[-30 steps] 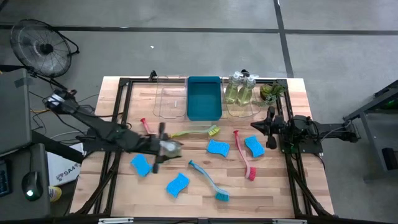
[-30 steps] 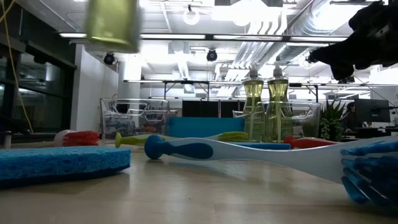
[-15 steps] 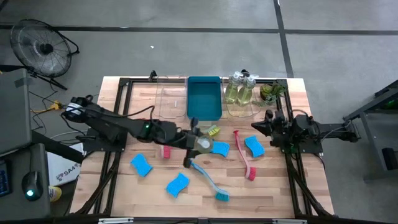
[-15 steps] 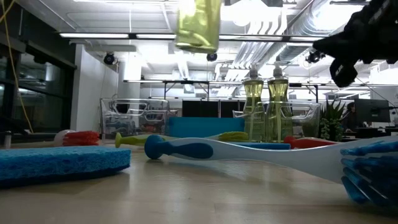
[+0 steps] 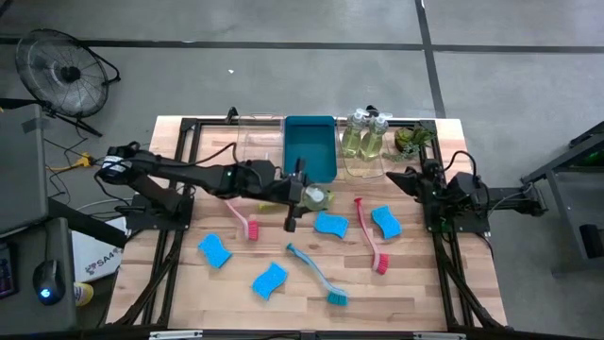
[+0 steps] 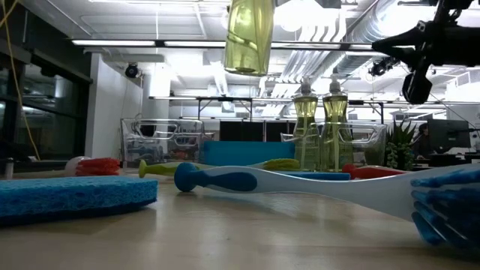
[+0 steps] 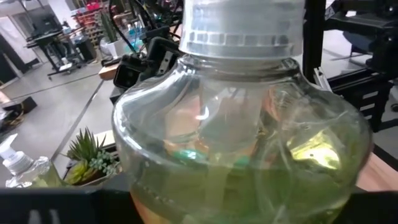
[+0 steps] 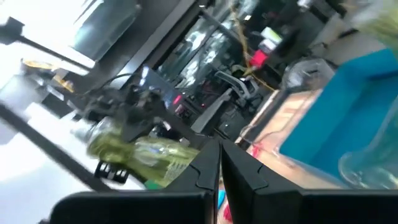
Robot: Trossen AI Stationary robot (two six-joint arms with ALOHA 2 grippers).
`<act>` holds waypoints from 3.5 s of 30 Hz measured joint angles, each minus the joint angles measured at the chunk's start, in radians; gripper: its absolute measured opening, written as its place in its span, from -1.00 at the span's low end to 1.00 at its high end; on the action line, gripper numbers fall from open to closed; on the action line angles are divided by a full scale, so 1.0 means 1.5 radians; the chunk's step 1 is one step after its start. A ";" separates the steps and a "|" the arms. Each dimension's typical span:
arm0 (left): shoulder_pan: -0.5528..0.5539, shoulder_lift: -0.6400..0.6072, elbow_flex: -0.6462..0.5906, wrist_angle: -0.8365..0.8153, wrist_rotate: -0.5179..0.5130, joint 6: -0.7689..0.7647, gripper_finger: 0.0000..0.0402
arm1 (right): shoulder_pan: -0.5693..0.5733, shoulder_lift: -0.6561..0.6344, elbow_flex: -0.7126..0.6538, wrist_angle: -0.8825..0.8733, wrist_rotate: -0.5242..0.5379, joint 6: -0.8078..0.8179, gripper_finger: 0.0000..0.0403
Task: Pick & Place Kitchen Sink Supplies
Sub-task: Put the green dish soap into the right transparent bin
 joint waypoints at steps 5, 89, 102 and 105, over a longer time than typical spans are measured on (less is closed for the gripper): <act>0.030 0.000 0.000 0.001 0.049 0.003 -0.05 | 0.000 0.007 0.000 0.050 -0.083 -0.042 -0.94; 0.054 0.014 -0.001 0.038 -0.010 -0.080 0.00 | -0.006 0.772 0.517 0.171 -0.192 -0.567 0.48; 0.053 0.011 -0.001 0.038 -0.006 -0.082 0.00 | -0.004 0.832 0.516 0.257 -0.214 -0.559 0.52; 0.053 0.012 -0.001 0.036 -0.004 -0.088 0.00 | -0.004 0.833 0.516 0.255 -0.220 -0.560 0.52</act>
